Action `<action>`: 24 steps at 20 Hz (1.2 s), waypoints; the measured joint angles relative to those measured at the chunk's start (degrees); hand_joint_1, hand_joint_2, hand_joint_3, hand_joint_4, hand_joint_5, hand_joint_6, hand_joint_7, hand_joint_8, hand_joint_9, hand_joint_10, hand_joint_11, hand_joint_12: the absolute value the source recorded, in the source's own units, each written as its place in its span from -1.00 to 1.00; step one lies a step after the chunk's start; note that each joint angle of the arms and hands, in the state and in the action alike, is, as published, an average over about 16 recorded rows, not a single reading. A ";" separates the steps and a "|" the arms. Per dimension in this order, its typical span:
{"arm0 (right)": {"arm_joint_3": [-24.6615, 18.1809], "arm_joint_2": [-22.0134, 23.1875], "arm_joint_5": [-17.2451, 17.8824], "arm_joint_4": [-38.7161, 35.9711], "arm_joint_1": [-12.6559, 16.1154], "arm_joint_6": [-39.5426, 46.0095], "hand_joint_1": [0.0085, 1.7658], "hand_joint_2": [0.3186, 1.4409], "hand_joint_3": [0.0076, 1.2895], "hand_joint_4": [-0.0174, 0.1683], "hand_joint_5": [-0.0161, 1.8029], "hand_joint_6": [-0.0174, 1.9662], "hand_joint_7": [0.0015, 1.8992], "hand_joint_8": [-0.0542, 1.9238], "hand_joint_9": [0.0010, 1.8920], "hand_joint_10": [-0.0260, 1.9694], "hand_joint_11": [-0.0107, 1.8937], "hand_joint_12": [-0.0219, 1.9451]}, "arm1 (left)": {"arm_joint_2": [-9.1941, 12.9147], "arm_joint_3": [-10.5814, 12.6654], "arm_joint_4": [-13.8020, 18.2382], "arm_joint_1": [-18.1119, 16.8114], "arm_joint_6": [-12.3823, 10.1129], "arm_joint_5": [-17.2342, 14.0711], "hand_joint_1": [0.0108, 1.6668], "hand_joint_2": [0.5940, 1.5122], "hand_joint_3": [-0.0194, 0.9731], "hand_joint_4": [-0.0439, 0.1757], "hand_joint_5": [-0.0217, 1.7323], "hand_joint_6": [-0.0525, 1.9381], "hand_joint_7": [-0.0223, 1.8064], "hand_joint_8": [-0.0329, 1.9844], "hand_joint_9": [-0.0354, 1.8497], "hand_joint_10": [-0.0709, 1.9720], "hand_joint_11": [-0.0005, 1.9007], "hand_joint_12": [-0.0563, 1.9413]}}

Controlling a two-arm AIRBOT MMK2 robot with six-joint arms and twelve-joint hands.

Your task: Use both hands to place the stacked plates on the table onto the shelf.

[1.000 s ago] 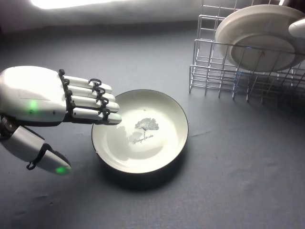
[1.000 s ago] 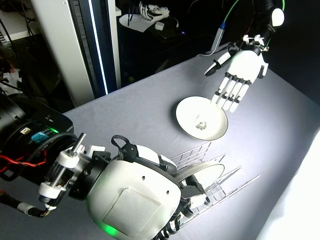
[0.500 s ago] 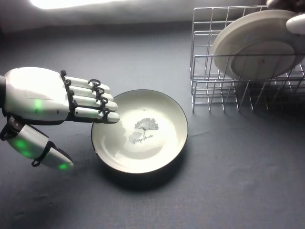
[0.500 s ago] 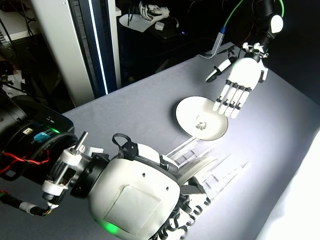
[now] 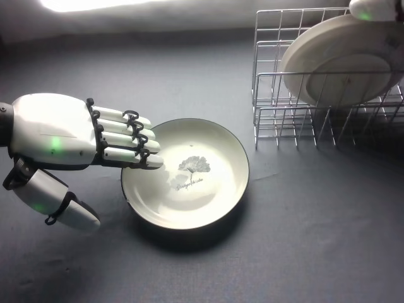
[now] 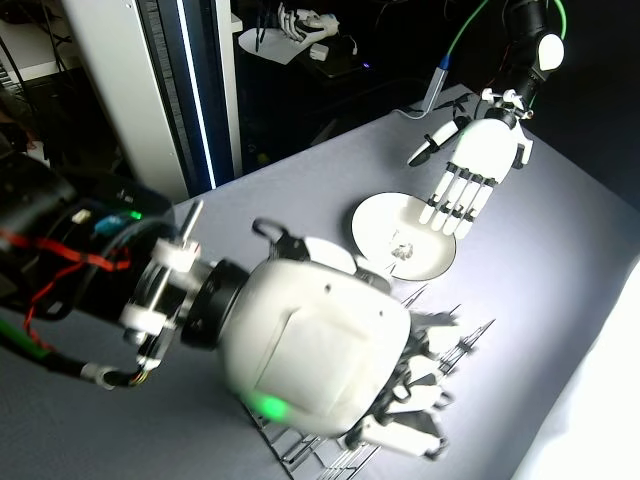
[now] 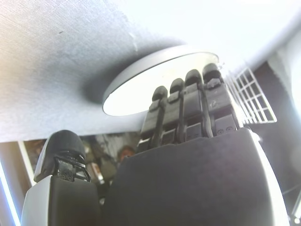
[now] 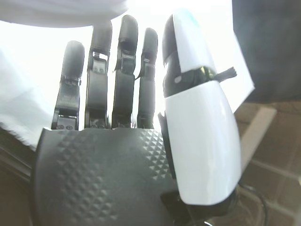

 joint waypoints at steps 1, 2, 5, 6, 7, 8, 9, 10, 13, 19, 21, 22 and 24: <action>-0.31 -0.15 0.31 -2.32 0.50 -0.01 0.34 0.28 -0.99 -0.84 -0.24 -0.83 -0.19 -0.90 -0.51 -0.30 -0.89 0.64 | -0.03 0.00 0.02 0.12 -0.01 -0.08 -1.00 0.21 -0.92 -0.58 -0.95 -0.95 -0.96 -0.98 -0.94 -0.92 -0.99 -0.93; -0.61 -0.32 0.62 -4.86 0.98 -0.02 0.33 0.27 -0.99 -0.84 -0.26 -0.83 -0.21 -0.91 -0.53 -0.30 -0.90 0.64 | -0.06 0.01 0.03 0.25 -0.01 -0.15 -1.00 0.21 -0.92 -0.58 -0.95 -0.95 -0.96 -0.98 -0.94 -0.92 -0.99 -0.93; -1.39 -0.96 1.65 -13.29 2.24 -0.07 0.28 0.25 -0.99 -0.84 -0.34 -0.86 -0.29 -0.92 -0.60 -0.32 -0.93 0.60 | -0.12 0.06 0.03 0.64 -0.03 -0.36 -1.00 0.21 -0.92 -0.58 -0.95 -0.95 -0.96 -0.98 -0.94 -0.92 -0.98 -0.93; -1.64 -1.21 2.02 -16.36 2.56 -0.08 0.26 0.24 -0.99 -0.84 -0.37 -0.87 -0.32 -0.92 -0.63 -0.33 -0.94 0.58 | -0.16 0.10 0.03 0.78 -0.04 -0.42 -1.00 0.21 -0.92 -0.58 -0.95 -0.95 -0.95 -0.98 -0.94 -0.92 -0.98 -0.93; -1.91 -1.49 2.37 -19.48 2.81 -0.11 0.25 0.22 -0.99 -0.84 -0.40 -0.89 -0.36 -0.93 -0.66 -0.34 -0.94 0.56 | -0.19 0.15 0.02 0.93 -0.04 -0.49 -1.00 0.21 -0.92 -0.58 -0.95 -0.95 -0.95 -0.98 -0.94 -0.92 -0.98 -0.93; -2.19 -1.78 2.69 -22.55 3.00 -0.13 0.23 0.21 -0.99 -0.84 -0.43 -0.89 -0.39 -0.93 -0.69 -0.35 -0.94 0.52 | -0.24 0.20 -0.01 1.10 -0.04 -0.54 -1.00 0.21 -0.92 -0.58 -0.95 -0.95 -0.95 -0.98 -0.94 -0.92 -0.98 -0.93; -2.51 -2.09 2.97 -25.49 3.15 -0.17 0.22 0.19 -0.99 -0.84 -0.46 -0.90 -0.43 -0.93 -0.71 -0.37 -0.94 0.48 | -0.28 0.25 -0.05 1.28 -0.04 -0.60 -1.00 0.21 -0.92 -0.58 -0.95 -0.95 -0.95 -0.98 -0.94 -0.92 -0.98 -0.94; -2.87 -2.41 3.22 -28.29 3.26 -0.20 0.21 0.17 -0.99 -0.84 -0.49 -0.91 -0.47 -0.93 -0.74 -0.39 -0.94 0.44 | -0.33 0.31 -0.08 1.45 -0.04 -0.66 -1.00 0.21 -0.92 -0.58 -0.95 -0.95 -0.95 -0.98 -0.94 -0.92 -0.98 -0.94; -4.25 -3.27 3.82 -35.48 3.41 -0.31 0.18 0.12 -0.99 -0.84 -0.60 -0.93 -0.59 -0.93 -0.81 -0.51 -0.96 0.24 | -0.52 0.54 -0.20 1.95 -0.03 -0.85 -1.00 0.21 -0.92 -0.58 -0.95 -0.95 -0.95 -0.98 -0.94 -0.92 -0.98 -0.94; -7.73 -4.24 3.82 -41.82 2.71 -0.56 0.15 0.03 -0.99 -0.84 -0.79 -0.95 -0.82 -0.93 -0.93 -0.75 -0.98 -0.32 | -0.89 1.17 -0.77 2.95 -0.65 -1.37 -1.00 0.22 -0.92 -0.58 -0.95 -0.95 -0.96 -0.98 -0.94 -0.92 -0.98 -0.96; -9.00 -4.20 3.65 -42.38 2.12 -0.64 0.14 -0.01 -0.99 -0.84 -0.85 -0.95 -0.88 -0.93 -0.95 -0.82 -0.98 -0.51 | -1.04 1.49 -0.93 3.38 -1.45 -1.66 -1.00 0.22 -0.92 -0.58 -0.95 -0.95 -0.96 -0.98 -0.94 -0.93 -0.98 -0.96; -9.64 -4.12 3.54 -42.47 1.77 -0.67 0.15 -0.04 -0.99 -0.84 -0.87 -0.95 -0.90 -0.93 -0.96 -0.85 -0.98 -0.59 | -1.12 1.66 -1.02 3.63 -1.97 -1.83 -1.00 0.22 -0.92 -0.59 -0.95 -0.95 -0.96 -0.98 -0.94 -0.93 -0.98 -0.96; -10.84 -3.89 3.40 -42.56 1.00 -0.72 0.16 -0.07 -0.99 -0.84 -0.91 -0.95 -0.94 -0.93 -0.97 -0.91 -0.98 -0.74 | -1.31 2.00 -1.21 4.18 -3.20 -2.23 -1.00 0.22 -0.92 -0.60 -0.95 -0.95 -0.96 -0.98 -0.94 -0.92 -0.98 -0.97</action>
